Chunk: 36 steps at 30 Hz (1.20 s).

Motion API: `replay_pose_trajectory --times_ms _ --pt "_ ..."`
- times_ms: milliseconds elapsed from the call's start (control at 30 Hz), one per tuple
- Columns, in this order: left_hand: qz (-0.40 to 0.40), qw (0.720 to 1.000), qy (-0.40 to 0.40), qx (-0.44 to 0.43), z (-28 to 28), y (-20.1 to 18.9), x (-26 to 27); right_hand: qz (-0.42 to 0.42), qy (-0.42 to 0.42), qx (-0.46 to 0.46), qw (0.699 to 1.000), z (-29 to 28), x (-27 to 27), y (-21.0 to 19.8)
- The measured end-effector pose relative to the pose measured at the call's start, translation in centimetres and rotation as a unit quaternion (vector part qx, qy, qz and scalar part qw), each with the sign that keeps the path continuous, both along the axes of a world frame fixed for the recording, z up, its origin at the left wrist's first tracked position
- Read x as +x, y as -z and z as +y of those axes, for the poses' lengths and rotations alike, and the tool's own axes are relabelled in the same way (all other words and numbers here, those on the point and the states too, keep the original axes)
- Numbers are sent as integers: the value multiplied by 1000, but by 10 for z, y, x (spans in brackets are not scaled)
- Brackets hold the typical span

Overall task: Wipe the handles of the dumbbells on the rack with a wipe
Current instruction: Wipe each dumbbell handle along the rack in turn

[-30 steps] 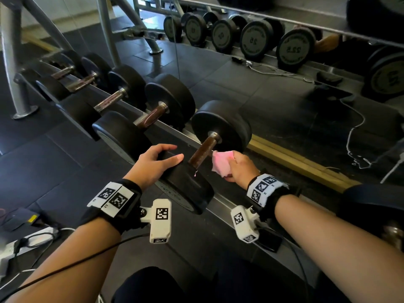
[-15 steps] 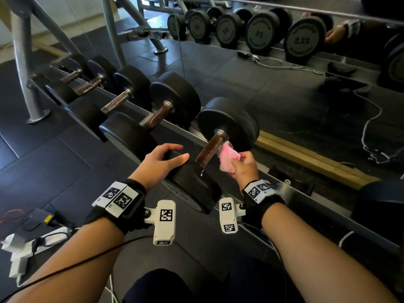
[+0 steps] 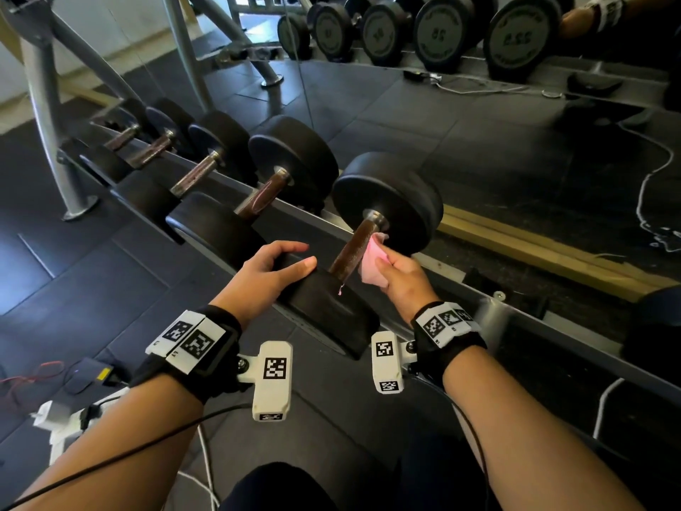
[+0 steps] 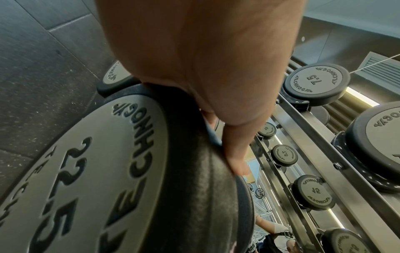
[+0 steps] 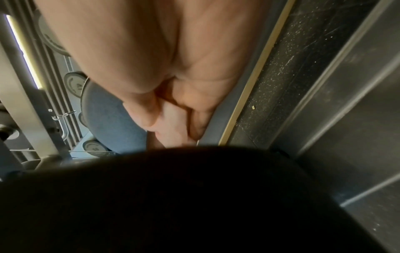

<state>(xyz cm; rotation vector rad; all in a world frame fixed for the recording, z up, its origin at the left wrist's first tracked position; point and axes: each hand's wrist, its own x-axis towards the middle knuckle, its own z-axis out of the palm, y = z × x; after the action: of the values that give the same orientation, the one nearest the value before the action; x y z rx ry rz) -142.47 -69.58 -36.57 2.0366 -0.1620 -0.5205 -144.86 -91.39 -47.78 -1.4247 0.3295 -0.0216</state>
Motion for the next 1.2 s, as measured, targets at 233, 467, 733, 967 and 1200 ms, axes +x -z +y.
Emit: replay_pose_trajectory --times_ms 233,467,733,967,1200 --pt "-6 1000 -6 -5 -2 2 -1 8 -139 66 988 6 -30 -8" --pt "-12 1000 -1 2 -1 2 -1 -18 17 72 997 -4 -4 -13" --pt "-16 1000 -6 -10 0 6 2 40 -58 137 988 21 -29 -2" --pt "-17 1000 -2 -10 1 5 1 24 73 187 979 -1 -8 -6" --pt "-20 1000 -1 -5 0 4 -1 29 -17 89 995 23 -23 -8"
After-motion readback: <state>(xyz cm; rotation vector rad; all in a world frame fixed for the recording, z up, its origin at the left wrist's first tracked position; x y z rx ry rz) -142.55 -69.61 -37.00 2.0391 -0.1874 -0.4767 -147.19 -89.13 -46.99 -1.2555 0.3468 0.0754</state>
